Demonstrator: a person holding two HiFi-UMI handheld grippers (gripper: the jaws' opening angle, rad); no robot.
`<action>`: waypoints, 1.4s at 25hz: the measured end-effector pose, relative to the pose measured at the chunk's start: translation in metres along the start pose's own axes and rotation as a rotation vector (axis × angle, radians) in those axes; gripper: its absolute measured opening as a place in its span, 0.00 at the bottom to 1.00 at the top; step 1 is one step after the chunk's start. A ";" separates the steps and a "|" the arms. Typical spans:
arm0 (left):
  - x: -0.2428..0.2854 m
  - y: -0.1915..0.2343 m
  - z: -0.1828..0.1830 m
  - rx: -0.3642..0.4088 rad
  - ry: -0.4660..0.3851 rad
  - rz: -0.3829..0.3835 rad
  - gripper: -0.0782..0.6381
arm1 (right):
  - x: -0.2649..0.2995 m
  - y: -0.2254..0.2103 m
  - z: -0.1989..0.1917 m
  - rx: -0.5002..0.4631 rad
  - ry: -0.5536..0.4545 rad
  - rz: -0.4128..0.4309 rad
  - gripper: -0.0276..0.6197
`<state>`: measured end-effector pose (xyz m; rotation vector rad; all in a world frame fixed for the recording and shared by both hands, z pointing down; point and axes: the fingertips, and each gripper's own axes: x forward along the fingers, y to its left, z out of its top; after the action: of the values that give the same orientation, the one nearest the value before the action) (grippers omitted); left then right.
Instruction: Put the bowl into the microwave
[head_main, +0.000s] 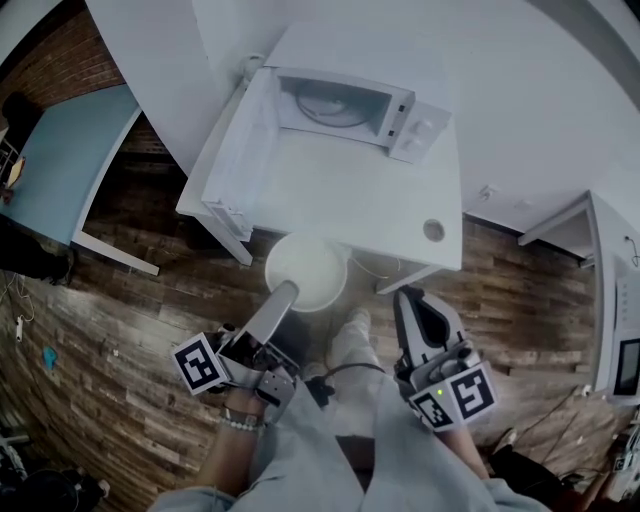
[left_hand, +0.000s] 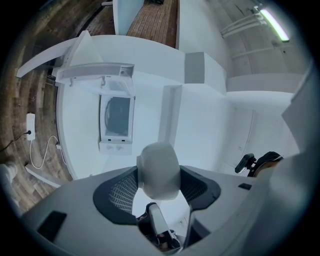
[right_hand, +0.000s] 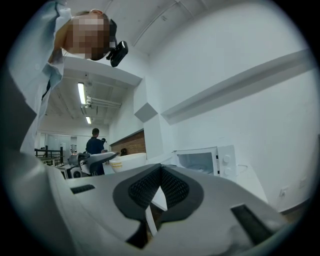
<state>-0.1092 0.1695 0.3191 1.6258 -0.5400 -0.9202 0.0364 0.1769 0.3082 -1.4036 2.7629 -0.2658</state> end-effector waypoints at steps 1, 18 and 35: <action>0.004 0.003 0.003 0.006 -0.006 0.002 0.45 | 0.002 -0.005 0.000 -0.005 0.003 0.001 0.05; 0.118 0.038 0.048 0.047 -0.136 0.023 0.45 | 0.106 -0.113 0.015 -0.016 0.039 0.153 0.05; 0.192 0.056 0.074 0.060 -0.248 0.036 0.45 | 0.155 -0.193 0.019 -0.007 0.070 0.238 0.05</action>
<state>-0.0488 -0.0350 0.3145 1.5594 -0.7715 -1.0947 0.1008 -0.0617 0.3295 -1.0708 2.9530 -0.3018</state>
